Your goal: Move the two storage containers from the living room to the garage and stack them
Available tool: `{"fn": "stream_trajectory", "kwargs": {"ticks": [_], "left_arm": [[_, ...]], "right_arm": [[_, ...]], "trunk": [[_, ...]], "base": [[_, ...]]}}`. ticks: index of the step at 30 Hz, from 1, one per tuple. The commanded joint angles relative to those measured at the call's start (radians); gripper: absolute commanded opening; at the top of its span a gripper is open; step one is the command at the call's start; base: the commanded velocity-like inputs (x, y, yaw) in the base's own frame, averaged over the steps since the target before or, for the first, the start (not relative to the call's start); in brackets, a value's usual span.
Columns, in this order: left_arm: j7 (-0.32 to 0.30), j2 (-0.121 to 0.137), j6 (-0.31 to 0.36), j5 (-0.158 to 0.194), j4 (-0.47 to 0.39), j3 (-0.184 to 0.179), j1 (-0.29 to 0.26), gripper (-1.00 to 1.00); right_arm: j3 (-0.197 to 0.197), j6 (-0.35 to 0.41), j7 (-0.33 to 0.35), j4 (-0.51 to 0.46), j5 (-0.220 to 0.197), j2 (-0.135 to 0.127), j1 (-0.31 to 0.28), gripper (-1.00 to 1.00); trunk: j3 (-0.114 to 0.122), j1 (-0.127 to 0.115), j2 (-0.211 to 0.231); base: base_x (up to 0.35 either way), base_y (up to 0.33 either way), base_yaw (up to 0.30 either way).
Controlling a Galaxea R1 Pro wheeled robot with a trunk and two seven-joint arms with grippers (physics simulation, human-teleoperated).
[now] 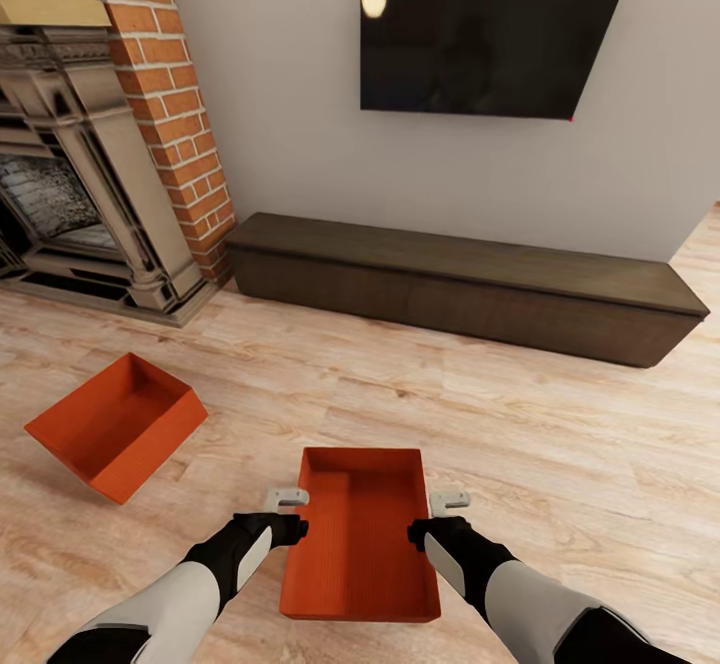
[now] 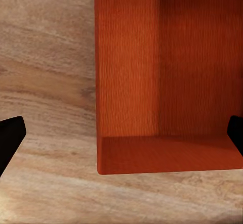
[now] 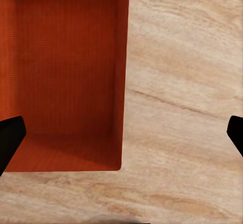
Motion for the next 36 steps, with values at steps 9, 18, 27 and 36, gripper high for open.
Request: {"fn": "stream_trajectory", "kwargs": {"ticks": [9, 18, 27, 36], "left_arm": [[0.051, 0.007, 0.005, 0.001, -0.029, 0.003, 0.0, 1.0], [0.06, 0.009, 0.015, 0.0, -0.087, 0.001, 0.0, 1.0], [0.059, 0.007, 0.015, 0.0, -0.089, -0.006, 0.0, 1.0], [0.059, 0.006, 0.015, 0.0, -0.089, -0.006, 0.0, 1.0]], "right_arm": [[0.008, 0.002, -0.005, -0.005, -0.004, 0.003, -0.045, 1.0], [0.008, 0.001, -0.005, -0.005, -0.005, 0.003, -0.051, 1.0], [0.007, 0.0, -0.005, 0.017, -0.014, 0.004, -0.051, 1.0], [0.007, -0.001, -0.005, 0.027, -0.014, 0.004, -0.051, 1.0]], "trunk": [[-0.029, 0.035, -0.064], [-0.029, 0.035, -0.064], [-0.045, 0.054, -0.099], [-0.07, 0.084, -0.155]], "base": [[0.0, 0.0, 0.0], [0.0, 0.0, 0.0], [0.0, 0.0, 0.0], [0.0, 0.0, 0.0]]}}
